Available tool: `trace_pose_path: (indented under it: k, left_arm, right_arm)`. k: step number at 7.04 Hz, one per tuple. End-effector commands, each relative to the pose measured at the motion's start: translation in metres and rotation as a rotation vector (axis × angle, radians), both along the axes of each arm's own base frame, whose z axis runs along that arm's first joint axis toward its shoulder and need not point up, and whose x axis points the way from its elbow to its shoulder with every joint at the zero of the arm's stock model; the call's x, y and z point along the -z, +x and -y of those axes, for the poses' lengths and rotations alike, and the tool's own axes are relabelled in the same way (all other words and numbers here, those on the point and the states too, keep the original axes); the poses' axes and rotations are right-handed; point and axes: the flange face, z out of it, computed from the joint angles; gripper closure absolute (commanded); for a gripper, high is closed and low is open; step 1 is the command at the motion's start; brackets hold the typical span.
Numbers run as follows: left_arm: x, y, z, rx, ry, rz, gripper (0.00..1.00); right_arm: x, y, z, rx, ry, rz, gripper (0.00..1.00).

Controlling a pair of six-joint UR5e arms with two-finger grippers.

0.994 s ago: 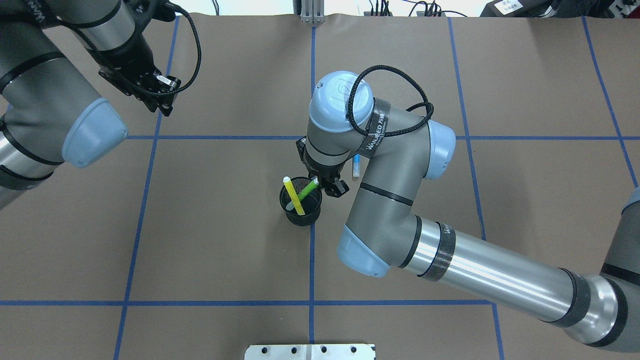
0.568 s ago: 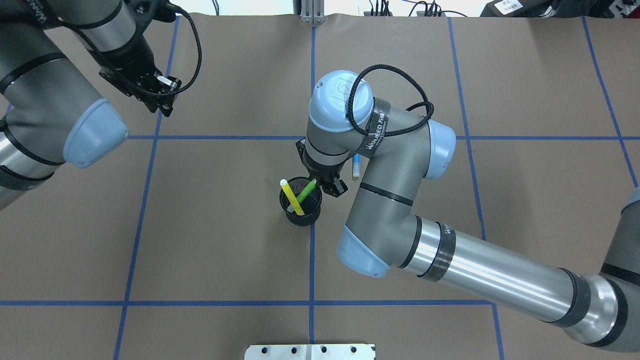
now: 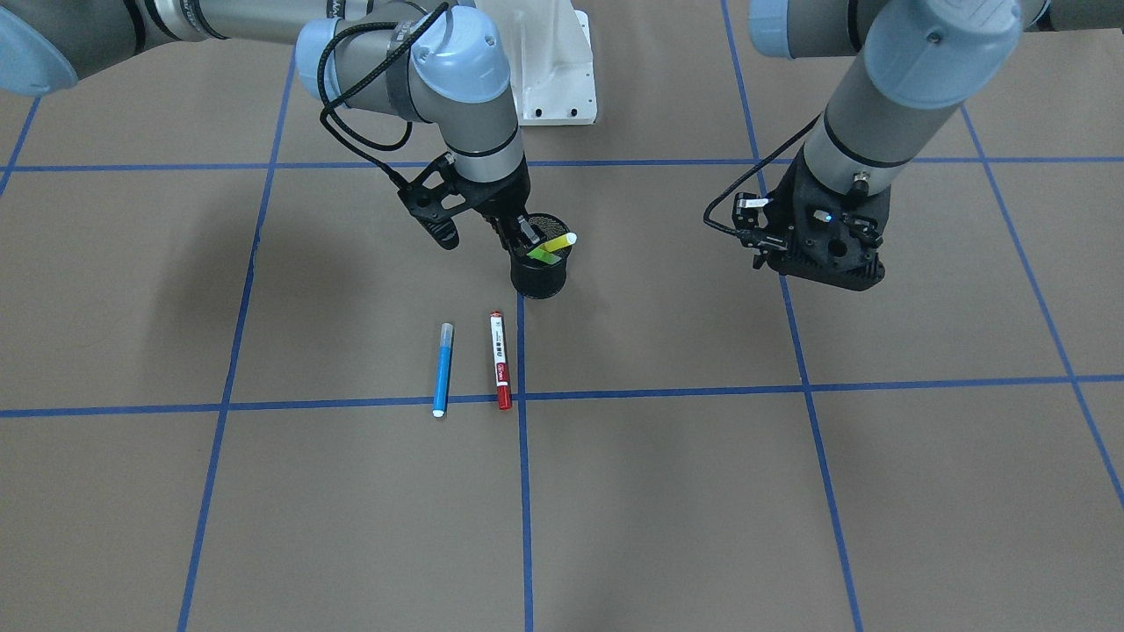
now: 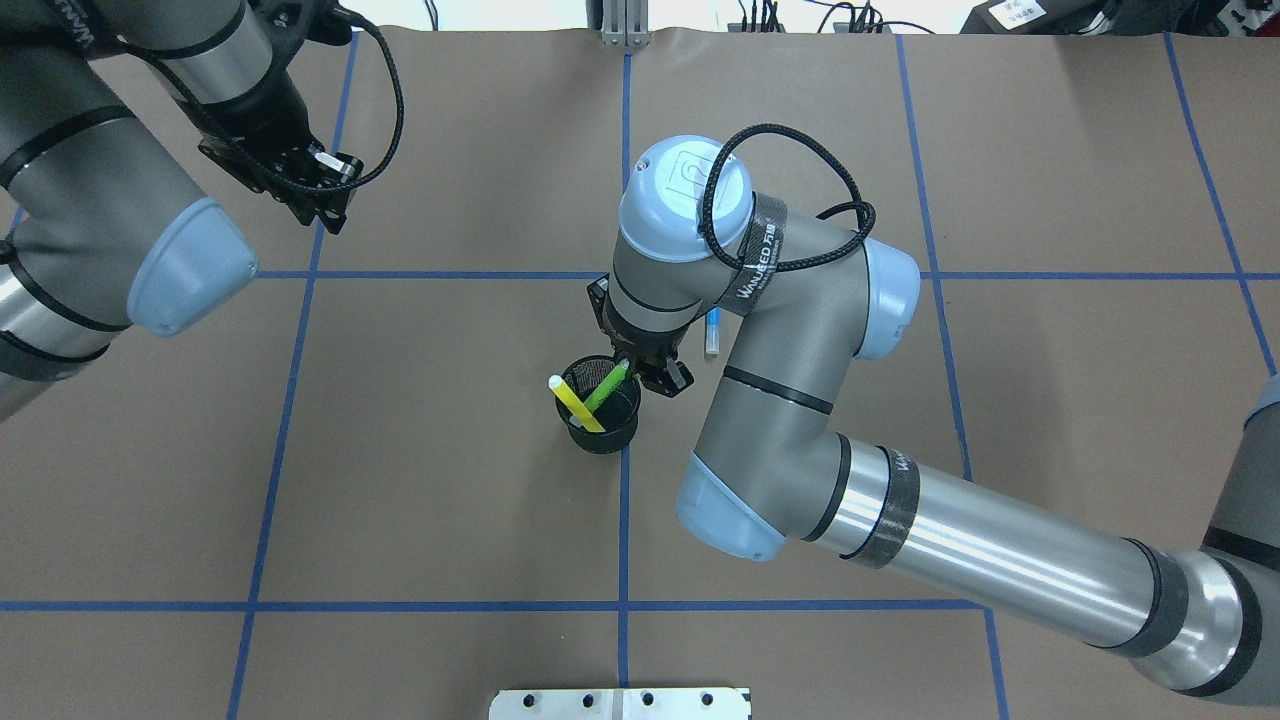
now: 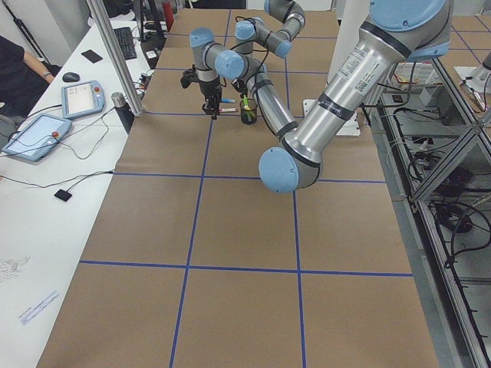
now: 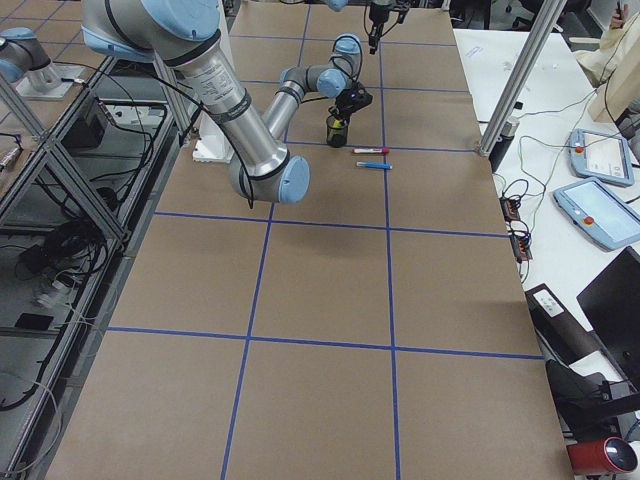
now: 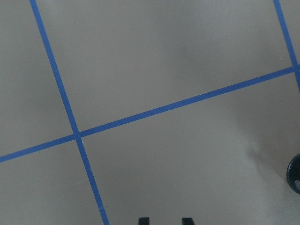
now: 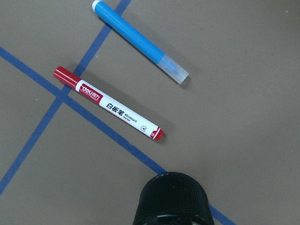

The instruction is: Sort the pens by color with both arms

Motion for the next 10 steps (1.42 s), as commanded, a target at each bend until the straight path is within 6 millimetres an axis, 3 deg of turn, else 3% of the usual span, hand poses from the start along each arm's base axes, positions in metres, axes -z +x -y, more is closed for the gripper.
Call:
trace_pose_path:
  k: [1, 6, 10]
  left_arm:
    - [0.000, 0.000, -0.001, 0.000, 0.000, -0.001, 0.64]
    - [0.000, 0.005, -0.002, -0.004, -0.003, 0.001, 0.64]
    - [0.000, 0.007, -0.003, -0.008, -0.002, 0.001, 0.64]
  right_arm:
    - [0.010, 0.025, -0.005, 0.002, -0.006, -0.001, 0.96]
    - [0.020, 0.074, 0.042, -0.041, 0.068, 0.007, 0.98]
    - [0.037, 0.101, 0.047, -0.007, 0.139, 0.046, 0.99]
